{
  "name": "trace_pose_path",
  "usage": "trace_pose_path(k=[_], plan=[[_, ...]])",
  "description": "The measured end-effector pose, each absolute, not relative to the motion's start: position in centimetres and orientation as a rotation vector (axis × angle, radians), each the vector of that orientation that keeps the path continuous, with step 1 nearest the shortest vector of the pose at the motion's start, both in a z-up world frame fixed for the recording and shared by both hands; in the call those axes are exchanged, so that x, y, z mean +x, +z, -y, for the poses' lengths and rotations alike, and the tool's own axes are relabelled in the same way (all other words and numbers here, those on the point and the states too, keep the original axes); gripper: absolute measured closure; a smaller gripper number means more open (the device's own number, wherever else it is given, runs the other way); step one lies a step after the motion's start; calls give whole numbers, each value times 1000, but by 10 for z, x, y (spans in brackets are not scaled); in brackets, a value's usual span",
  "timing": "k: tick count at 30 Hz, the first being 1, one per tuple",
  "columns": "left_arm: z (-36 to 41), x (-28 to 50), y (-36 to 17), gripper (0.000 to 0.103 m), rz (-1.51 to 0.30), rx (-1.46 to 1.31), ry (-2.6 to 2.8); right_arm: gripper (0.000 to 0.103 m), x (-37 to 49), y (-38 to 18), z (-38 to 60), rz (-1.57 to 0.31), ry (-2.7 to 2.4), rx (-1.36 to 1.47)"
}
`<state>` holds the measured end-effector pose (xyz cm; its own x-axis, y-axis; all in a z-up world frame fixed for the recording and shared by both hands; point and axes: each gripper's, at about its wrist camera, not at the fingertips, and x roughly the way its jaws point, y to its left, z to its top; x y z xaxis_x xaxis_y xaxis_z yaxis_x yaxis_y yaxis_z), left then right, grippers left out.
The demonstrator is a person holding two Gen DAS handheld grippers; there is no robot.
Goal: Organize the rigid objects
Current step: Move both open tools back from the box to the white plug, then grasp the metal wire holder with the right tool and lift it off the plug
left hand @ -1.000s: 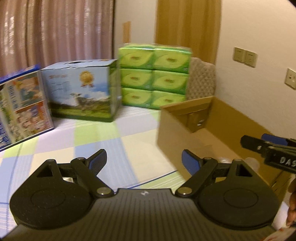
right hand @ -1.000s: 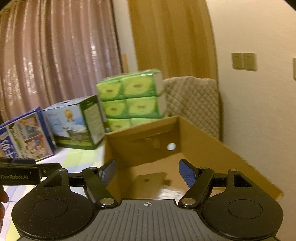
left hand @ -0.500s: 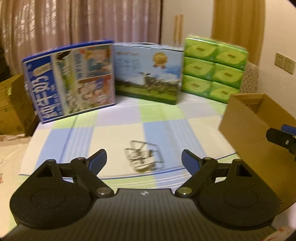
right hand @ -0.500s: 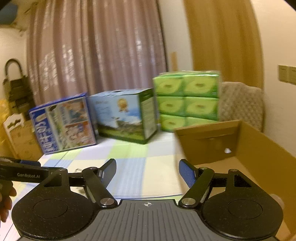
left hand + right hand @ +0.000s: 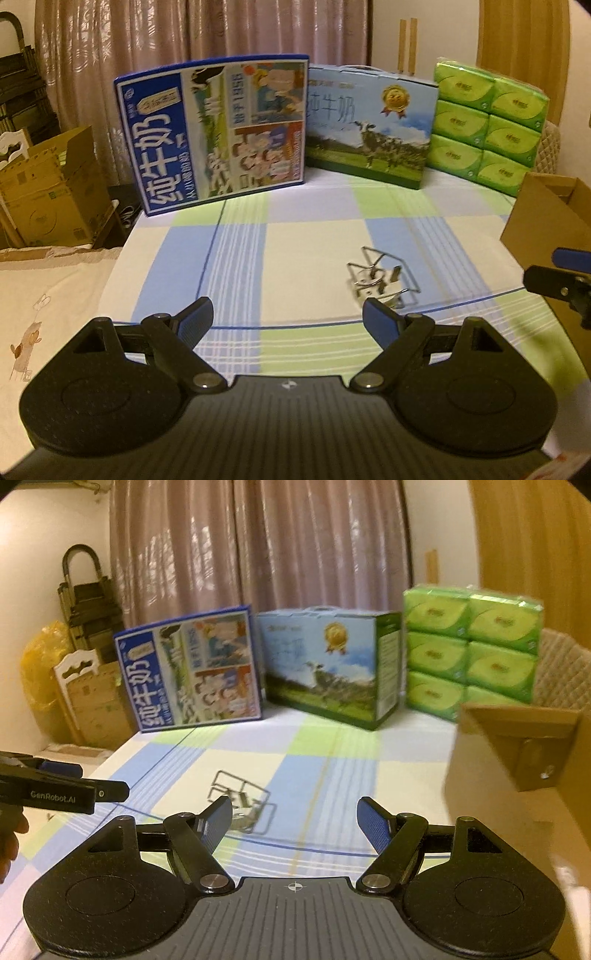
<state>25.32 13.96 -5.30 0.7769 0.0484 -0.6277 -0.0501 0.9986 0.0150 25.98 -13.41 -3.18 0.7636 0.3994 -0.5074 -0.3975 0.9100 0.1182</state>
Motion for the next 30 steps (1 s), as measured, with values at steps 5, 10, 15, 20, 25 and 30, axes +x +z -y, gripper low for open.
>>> trace_pose_path(k=[5,10,15,20,25,30], plan=[[-152,260,-60,18,-684,-31,79,31,286,-47,121,-616,470,55],[-158,276,-66,18,-685,-40,77,31,305,-62,107,-659,494,92],[-160,292,-75,18,-695,-8,56,31,322,-74,91,-686,508,108],[-165,301,-78,18,-695,-26,45,31,340,-81,74,-678,519,125],[-174,310,-76,18,-691,-63,88,25,358,-90,62,-703,512,163],[-178,313,-79,18,-696,-45,110,24,370,-104,57,-733,485,153]])
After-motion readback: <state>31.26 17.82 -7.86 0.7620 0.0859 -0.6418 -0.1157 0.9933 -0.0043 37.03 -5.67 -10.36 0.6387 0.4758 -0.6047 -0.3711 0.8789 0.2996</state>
